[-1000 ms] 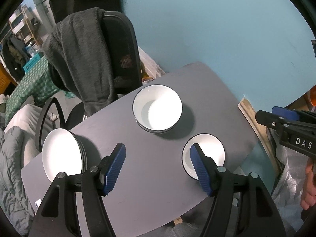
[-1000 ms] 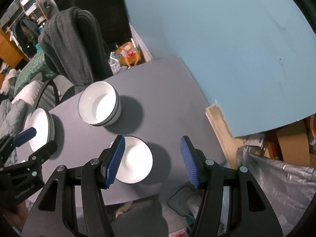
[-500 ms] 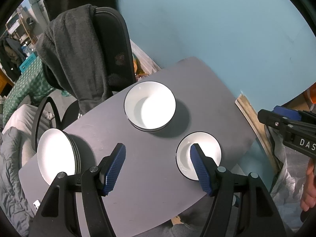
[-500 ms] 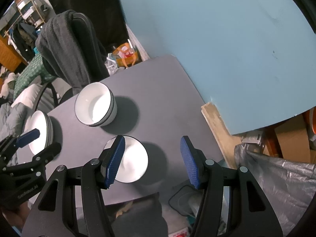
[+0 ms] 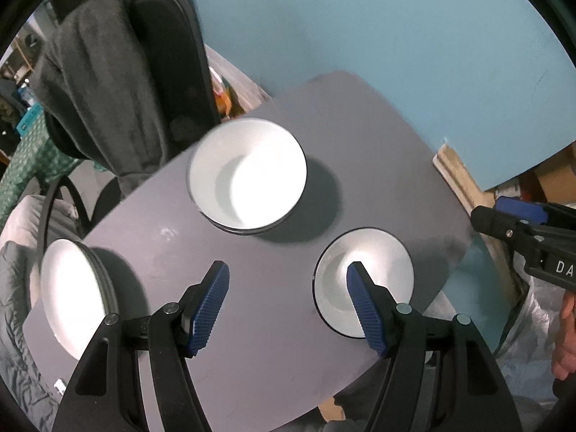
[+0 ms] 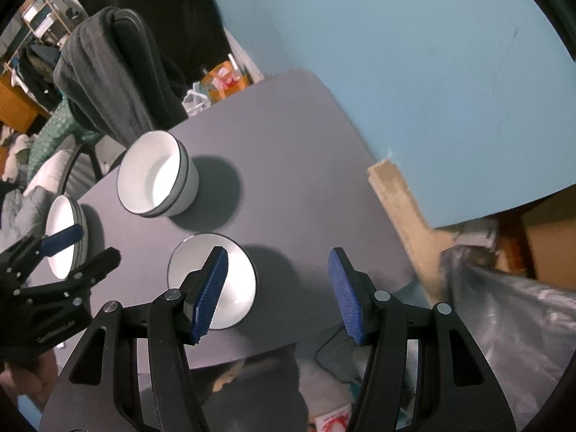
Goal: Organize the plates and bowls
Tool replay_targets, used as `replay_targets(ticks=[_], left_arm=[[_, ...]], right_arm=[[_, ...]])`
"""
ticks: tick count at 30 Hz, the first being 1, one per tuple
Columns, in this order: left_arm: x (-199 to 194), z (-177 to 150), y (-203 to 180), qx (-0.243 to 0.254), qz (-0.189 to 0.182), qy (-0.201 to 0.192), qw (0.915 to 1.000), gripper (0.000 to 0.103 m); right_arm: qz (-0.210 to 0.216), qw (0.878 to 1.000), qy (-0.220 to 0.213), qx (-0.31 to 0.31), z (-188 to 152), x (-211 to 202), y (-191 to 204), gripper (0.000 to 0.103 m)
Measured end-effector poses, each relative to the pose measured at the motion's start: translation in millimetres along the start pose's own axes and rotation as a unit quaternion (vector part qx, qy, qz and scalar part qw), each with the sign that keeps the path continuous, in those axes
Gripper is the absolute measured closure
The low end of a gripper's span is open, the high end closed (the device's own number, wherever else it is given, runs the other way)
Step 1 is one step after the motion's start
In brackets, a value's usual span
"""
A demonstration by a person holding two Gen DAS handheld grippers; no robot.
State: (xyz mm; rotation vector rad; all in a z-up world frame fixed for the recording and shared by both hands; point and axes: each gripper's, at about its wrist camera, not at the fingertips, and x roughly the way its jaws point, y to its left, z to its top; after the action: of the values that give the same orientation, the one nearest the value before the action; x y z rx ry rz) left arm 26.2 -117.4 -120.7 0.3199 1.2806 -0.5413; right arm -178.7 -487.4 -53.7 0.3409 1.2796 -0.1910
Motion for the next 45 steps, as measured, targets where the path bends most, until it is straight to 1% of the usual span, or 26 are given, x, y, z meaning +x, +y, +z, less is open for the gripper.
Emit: replay_targets(ticks=[4,6,12,17,22,24,26,28,29,31,32,33,37,39,41,42,44,45], left_arm=[[24.8,-1.4,-3.6,0.008,-0.010,0.020,0.9997,0.034],[34.2,-2.6,-5.2,0.009,-0.011,0.028,0.9995,0.034],[59.5,-6.2,-7.1,0.000,-0.023,0.050,0.9985,0.034],[76.8,-9.3,-10.2,0.001,-0.023,0.067,0.9975,0.034],[87.1,-13.2,-13.6,-0.002,-0.025,0.079,0.9966,0.034],[88.4,-14.0,-14.6,-0.002,-0.026,0.080,0.9964,0.034],[90.5,-15.2,-15.9,-0.004,-0.029,0.081,0.9963,0.034],[93.6,-14.3,-15.0,-0.010,-0.032,0.086,0.9957,0.035],[94.7,-14.5,-14.7,-0.013,-0.034,0.088,0.9954,0.035],[97.4,-15.0,-14.0,-0.022,-0.039,0.093,0.9946,0.041],[99.1,-15.4,-13.4,-0.026,-0.042,0.096,0.9941,0.042],[100.7,-15.9,-12.8,-0.028,-0.043,0.100,0.9937,0.045],[107.3,-19.0,-11.4,-0.035,-0.048,0.117,0.9913,0.058],[109.2,-18.6,-11.3,-0.036,-0.052,0.123,0.9904,0.061],[111.7,-19.6,-10.4,-0.040,-0.057,0.132,0.9888,0.071],[113.2,-20.2,-9.8,-0.043,-0.059,0.138,0.9878,0.079],[114.0,-22.4,-7.5,-0.049,-0.065,0.143,0.9864,0.081],[113.4,-23.2,-6.8,-0.051,-0.068,0.141,0.9863,0.082]], right_arm=[[0.017,1.000,0.021,0.008,-6.9,28.1,-8.2,0.046],[0.019,0.999,0.034,0.010,-10.2,42.7,-9.6,0.046],[0.042,0.998,0.055,0.011,-19.1,77.7,-9.2,0.046],[0.070,0.995,0.073,0.015,-19.6,97.2,-5.1,0.046],[0.073,0.993,0.091,0.005,-16.4,111.6,-0.7,0.046],[0.071,0.993,0.099,-0.004,-18.4,117.4,1.1,0.049],[0.073,0.991,0.107,-0.013,-18.3,123.4,6.8,0.056],[0.077,0.990,0.114,-0.017,-20.8,126.8,8.1,0.057],[0.077,0.990,0.118,-0.018,-21.7,128.7,9.3,0.059],[0.080,0.989,0.124,-0.020,-22.6,132.3,11.2,0.066],[0.081,0.989,0.126,-0.019,-22.4,133.3,11.7,0.068],[0.081,0.989,0.126,-0.020,-22.4,133.7,12.6,0.068],[0.081,0.988,0.129,-0.022,-21.7,137.9,12.9,0.077],[0.083,0.988,0.131,-0.024,-21.5,139.0,14.4,0.080],[0.084,0.987,0.134,-0.027,-20.9,138.7,12.9,0.087],[0.084,0.987,0.136,-0.029,-21.0,139.2,13.4,0.088],[0.076,0.987,0.135,-0.033,-20.6,139.7,14.4,0.091],[0.075,0.988,0.134,-0.033,-20.5,139.4,15.1,0.091]])
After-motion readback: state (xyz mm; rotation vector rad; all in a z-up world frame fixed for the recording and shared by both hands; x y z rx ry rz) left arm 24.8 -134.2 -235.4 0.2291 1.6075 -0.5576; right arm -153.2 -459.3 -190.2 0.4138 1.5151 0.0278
